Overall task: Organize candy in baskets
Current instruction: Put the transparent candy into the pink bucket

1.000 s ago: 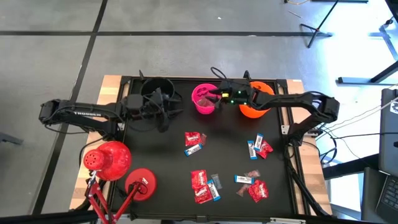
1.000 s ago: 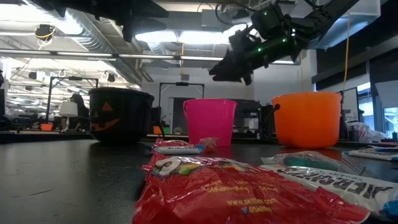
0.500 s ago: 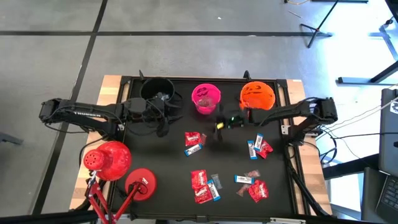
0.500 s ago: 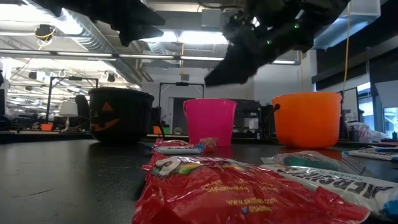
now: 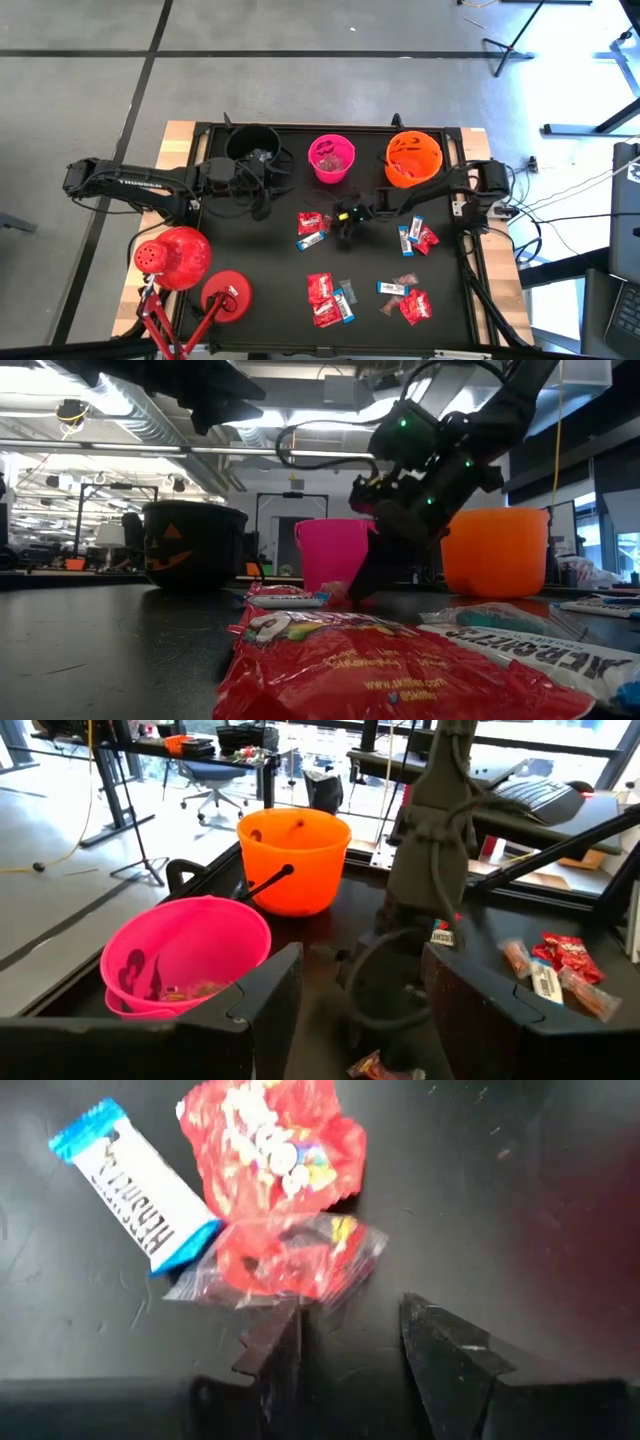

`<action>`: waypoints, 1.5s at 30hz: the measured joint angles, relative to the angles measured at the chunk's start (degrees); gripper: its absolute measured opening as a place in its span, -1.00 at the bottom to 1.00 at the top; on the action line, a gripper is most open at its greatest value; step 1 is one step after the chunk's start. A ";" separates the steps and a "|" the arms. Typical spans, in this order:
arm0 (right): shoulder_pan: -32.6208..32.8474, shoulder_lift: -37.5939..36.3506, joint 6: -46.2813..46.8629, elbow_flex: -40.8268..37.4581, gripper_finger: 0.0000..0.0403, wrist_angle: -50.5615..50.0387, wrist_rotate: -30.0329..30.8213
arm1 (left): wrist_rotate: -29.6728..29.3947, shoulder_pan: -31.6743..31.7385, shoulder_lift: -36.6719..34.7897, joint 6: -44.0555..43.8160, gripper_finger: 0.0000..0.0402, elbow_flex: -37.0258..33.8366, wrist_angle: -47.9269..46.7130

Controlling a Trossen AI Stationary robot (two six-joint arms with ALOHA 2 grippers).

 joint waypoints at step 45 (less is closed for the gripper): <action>4.12 -10.28 8.36 0.02 -1.00 6.45 1.76 | -9.23 -13.77 5.42 -9.25 -0.03 0.07 0.17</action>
